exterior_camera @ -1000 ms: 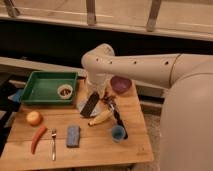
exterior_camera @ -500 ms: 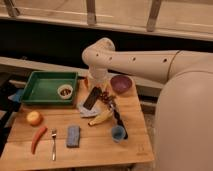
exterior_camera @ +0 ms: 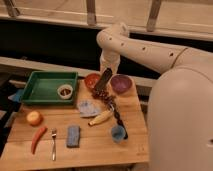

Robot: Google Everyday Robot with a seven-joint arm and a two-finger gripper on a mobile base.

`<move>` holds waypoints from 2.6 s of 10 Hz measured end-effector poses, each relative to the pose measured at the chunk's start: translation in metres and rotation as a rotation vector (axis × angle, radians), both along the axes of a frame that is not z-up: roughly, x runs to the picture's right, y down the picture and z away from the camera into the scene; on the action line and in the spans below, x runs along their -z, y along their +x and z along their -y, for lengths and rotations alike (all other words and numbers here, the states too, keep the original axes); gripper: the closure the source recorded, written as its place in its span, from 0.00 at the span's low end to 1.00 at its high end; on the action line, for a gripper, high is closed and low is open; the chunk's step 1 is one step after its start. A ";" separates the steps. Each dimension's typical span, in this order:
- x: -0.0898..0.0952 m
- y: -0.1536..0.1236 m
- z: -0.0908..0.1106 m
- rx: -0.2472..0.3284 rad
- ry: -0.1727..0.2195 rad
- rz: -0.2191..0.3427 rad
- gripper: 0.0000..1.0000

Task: Place eraser in purple bowl

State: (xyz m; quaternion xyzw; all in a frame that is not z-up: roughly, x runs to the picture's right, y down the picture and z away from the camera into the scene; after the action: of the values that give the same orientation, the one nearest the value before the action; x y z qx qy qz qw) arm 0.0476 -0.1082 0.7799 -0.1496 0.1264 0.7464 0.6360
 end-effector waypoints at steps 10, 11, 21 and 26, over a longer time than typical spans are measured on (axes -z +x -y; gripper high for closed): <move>-0.022 0.060 0.030 -0.160 0.030 -0.057 1.00; -0.028 0.076 0.035 -0.214 0.028 -0.047 1.00; -0.085 0.115 0.015 -0.333 -0.060 0.092 0.77; -0.099 0.115 0.020 -0.316 -0.043 0.082 0.25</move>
State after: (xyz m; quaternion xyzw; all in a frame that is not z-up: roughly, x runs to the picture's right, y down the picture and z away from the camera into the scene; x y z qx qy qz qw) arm 0.1625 -0.1281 0.8792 -0.2113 0.0911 0.8275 0.5122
